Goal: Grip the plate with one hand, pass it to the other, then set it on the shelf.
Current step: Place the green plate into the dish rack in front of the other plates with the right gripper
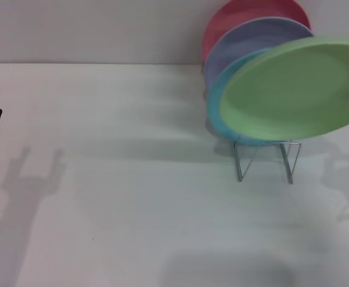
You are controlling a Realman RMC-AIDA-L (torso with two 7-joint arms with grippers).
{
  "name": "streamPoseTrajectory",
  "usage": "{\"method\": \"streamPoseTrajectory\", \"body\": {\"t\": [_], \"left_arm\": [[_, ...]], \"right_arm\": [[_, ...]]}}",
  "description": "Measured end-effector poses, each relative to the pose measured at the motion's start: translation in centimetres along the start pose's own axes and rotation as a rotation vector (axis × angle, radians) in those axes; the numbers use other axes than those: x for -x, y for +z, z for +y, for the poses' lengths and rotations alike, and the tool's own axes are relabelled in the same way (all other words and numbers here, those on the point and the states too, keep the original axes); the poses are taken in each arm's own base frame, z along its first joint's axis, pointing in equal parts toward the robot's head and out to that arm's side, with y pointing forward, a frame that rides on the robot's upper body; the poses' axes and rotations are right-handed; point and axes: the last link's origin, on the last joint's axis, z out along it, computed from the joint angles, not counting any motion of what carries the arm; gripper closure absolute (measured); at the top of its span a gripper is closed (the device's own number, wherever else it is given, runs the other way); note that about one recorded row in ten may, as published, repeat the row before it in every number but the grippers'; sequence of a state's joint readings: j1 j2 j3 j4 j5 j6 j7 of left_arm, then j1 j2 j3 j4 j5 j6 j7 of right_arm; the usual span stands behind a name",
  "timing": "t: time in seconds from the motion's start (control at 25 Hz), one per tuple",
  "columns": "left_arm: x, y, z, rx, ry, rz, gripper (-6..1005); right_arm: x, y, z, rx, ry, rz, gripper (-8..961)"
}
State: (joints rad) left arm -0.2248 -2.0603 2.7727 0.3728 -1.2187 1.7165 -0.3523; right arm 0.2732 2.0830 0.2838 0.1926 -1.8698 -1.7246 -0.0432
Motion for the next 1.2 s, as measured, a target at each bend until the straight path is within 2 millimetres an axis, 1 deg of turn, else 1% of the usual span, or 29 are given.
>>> {"method": "streamPoseTrajectory", "body": {"t": [0.28, 0.68, 1.08, 1.2], "left_arm": [[-0.1, -0.1, 0.2, 0.006, -0.024, 0.010, 263], [-0.4, -0.1, 0.4, 0.027, -0.045, 0.025, 263], [-0.8, -0.2, 0.4, 0.043, -0.069, 0.043, 264], [-0.9, -0.2, 0.4, 0.048, -0.079, 0.050, 264]], "right_arm": [[-0.9, -0.1, -0.4, 0.014, -0.027, 0.061, 939], [-2.3, -0.3, -0.3, 0.026, -0.038, 0.159, 937], [-3.0, -0.8, 0.0, 0.030, -0.030, 0.210, 938], [-3.1, -0.8, 0.1, 0.029, -0.027, 0.222, 922]]}}
